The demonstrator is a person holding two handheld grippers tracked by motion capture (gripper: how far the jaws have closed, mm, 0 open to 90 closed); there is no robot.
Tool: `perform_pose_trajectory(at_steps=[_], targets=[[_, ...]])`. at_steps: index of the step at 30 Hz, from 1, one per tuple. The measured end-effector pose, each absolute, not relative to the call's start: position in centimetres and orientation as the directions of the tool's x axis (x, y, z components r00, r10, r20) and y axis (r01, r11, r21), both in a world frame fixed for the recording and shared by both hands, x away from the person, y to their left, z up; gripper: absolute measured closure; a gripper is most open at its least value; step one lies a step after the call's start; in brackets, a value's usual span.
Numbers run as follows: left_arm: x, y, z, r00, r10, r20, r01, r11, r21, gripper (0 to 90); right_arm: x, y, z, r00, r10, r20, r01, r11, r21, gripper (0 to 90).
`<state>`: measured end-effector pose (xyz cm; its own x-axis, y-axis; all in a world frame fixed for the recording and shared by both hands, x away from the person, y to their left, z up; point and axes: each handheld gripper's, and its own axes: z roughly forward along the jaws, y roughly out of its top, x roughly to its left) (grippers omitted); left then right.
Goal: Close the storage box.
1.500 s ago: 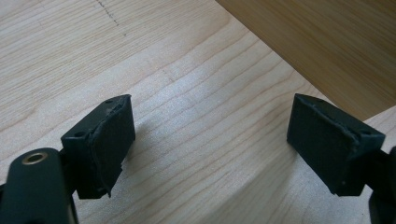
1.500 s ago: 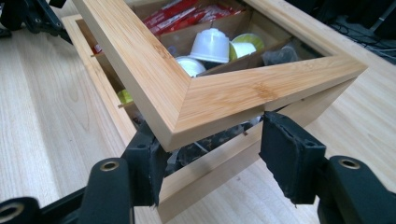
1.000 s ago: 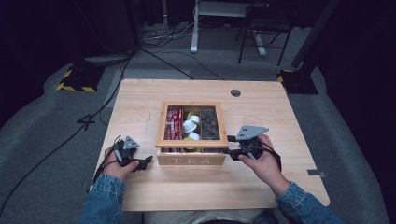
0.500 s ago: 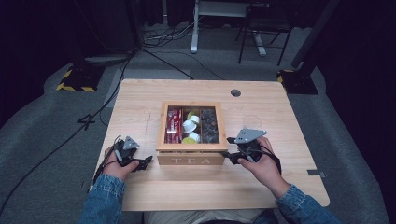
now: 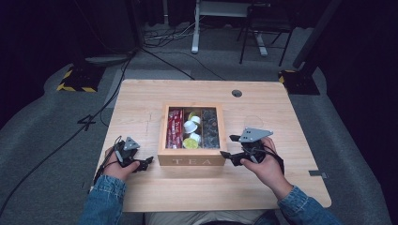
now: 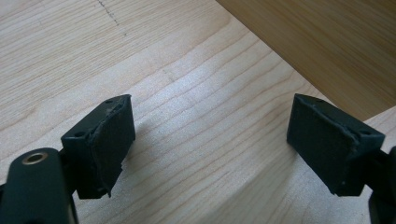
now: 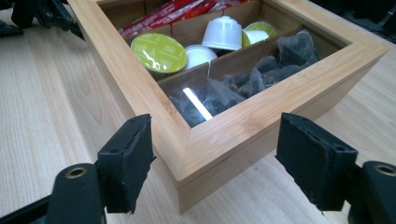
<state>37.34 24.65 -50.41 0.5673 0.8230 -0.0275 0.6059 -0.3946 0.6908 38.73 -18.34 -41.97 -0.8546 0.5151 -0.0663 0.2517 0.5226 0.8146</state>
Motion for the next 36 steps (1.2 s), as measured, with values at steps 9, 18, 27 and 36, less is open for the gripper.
perform_pose_trajectory(at_steps=[9, 18, 27, 36], targets=[[37.4, 24.7, -50.4, 0.569, 0.822, -0.028, 0.606, -0.397, 0.69, 15.7, 39.5, -18.5, -41.1, -0.863, 0.504, -0.033, 0.263, 0.504, 0.823, 26.7], [37.4, 24.7, -50.4, 0.569, 0.822, -0.028, 0.605, -0.395, 0.691, 15.6, 41.0, -19.4, -39.6, -0.852, 0.523, -0.017, 0.274, 0.472, 0.838, 26.6], [37.4, 24.7, -50.4, 0.569, 0.822, -0.027, 0.604, -0.396, 0.692, 15.6, 42.8, -21.7, -38.3, -0.819, 0.574, 0.003, 0.301, 0.424, 0.854, 23.9], [37.4, 24.7, -50.4, 0.569, 0.822, -0.028, 0.604, -0.395, 0.692, 15.7, 43.5, -26.2, -38.0, -0.759, 0.651, -0.015, 0.345, 0.422, 0.838, 21.6]])
